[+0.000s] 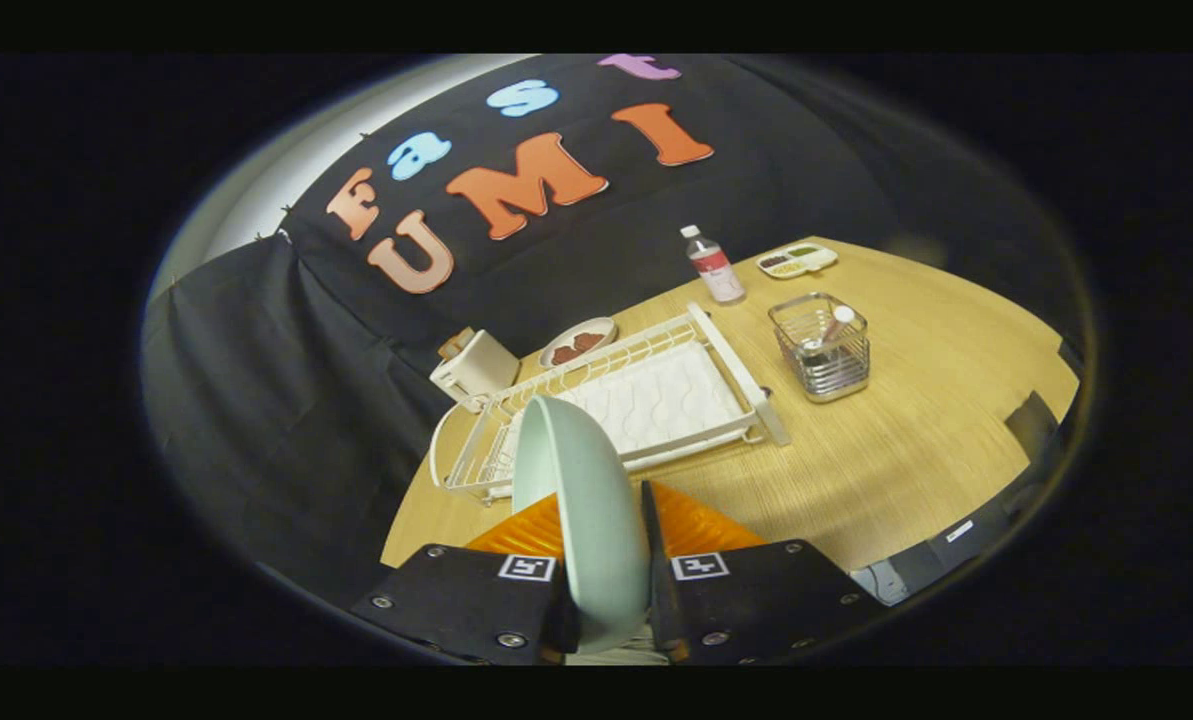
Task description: Take the plate from the dish rack, then take the spoon from the basket and place it into the plate.
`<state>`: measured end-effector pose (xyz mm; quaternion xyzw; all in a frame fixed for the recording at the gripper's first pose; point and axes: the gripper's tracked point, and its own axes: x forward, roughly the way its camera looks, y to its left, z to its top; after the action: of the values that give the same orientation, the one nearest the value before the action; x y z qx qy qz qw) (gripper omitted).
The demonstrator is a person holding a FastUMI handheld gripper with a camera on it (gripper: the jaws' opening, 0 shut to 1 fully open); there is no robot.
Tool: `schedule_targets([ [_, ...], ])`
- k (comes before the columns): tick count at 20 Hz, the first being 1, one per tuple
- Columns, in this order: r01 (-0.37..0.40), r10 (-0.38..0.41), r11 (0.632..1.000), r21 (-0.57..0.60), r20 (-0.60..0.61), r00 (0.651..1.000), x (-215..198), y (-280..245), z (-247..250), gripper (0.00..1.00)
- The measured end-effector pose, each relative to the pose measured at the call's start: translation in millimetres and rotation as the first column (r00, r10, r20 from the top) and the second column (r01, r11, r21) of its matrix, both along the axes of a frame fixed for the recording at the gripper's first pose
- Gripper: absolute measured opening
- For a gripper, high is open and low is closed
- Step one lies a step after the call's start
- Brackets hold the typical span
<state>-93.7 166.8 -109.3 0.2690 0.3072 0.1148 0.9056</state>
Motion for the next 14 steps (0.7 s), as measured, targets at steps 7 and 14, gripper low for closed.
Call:
schedule_targets([
  [7,0.069,-0.062,0.993,0.101,-0.072,0.996,-10.5,-15.4,-55.5,0.28],
  [14,0.12,-0.099,0.974,0.193,-0.113,0.989,0.3,-5.3,-78.5,0.28],
])
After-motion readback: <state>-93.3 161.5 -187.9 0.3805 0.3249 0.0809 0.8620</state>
